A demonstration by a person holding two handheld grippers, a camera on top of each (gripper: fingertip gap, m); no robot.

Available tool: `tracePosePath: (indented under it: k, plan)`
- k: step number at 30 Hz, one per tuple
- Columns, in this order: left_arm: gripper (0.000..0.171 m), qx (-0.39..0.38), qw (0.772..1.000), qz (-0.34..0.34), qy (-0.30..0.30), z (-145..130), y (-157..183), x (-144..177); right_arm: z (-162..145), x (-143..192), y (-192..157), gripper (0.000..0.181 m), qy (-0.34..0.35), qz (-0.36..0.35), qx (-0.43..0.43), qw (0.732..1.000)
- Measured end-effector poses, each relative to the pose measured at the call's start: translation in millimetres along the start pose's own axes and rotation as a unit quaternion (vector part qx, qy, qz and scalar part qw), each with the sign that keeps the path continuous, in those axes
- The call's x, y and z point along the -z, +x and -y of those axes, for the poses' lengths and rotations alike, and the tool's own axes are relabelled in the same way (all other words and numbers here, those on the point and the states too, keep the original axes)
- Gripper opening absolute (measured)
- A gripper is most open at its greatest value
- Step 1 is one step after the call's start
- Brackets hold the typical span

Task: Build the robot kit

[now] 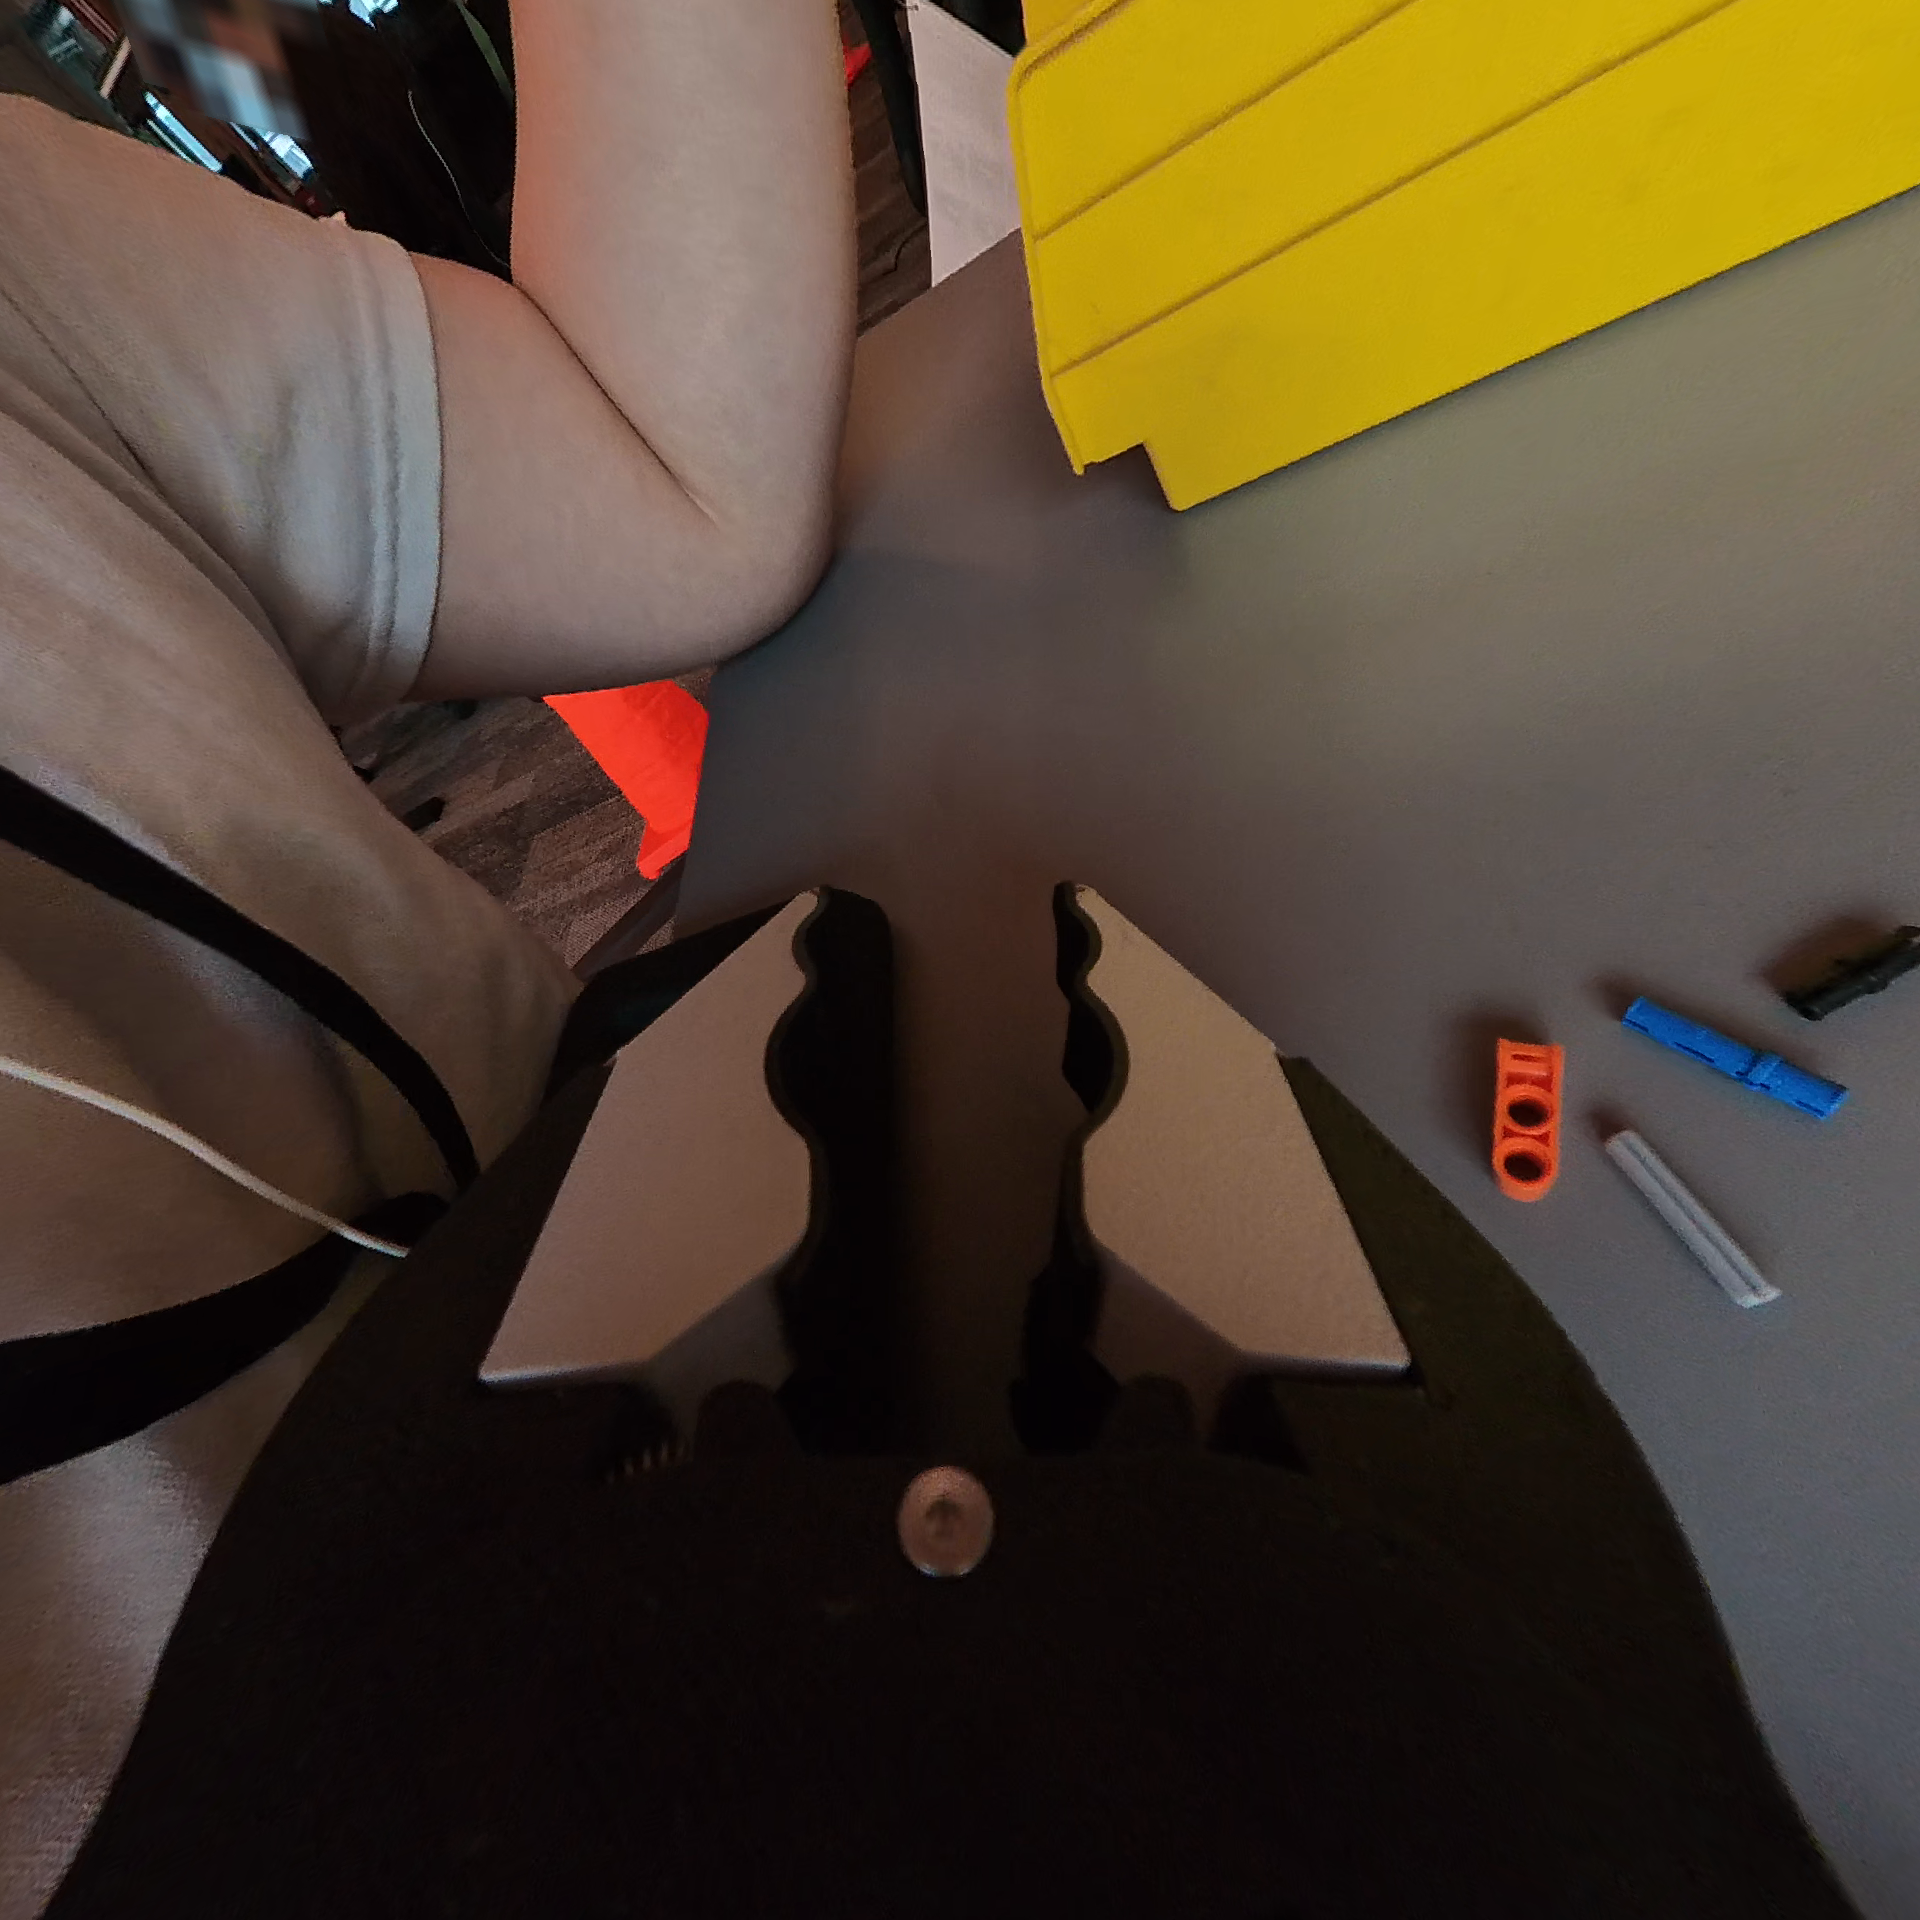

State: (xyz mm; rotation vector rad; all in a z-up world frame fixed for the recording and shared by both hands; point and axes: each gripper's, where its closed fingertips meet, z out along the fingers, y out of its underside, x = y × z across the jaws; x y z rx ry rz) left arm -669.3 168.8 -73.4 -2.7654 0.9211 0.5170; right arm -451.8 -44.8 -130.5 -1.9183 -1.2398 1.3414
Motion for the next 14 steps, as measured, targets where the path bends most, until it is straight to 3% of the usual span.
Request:
tracePosePath:
  k: [3,9,14]
  plan:
    - [0.053,0.025,0.998,-0.010,0.057,12.1,0.2,20.4,4.9,2.3,-2.9,0.041,0.014,0.004,0.005,1.000]
    - [0.055,0.044,0.983,-0.024,0.178,37.5,4.0,64.8,51.5,30.4,-14.7,0.035,0.154,-0.004,0.044,0.987]
    - [0.057,0.050,0.965,-0.029,0.254,52.5,2.7,92.3,68.3,48.7,-16.3,0.034,0.209,-0.032,0.073,0.975]
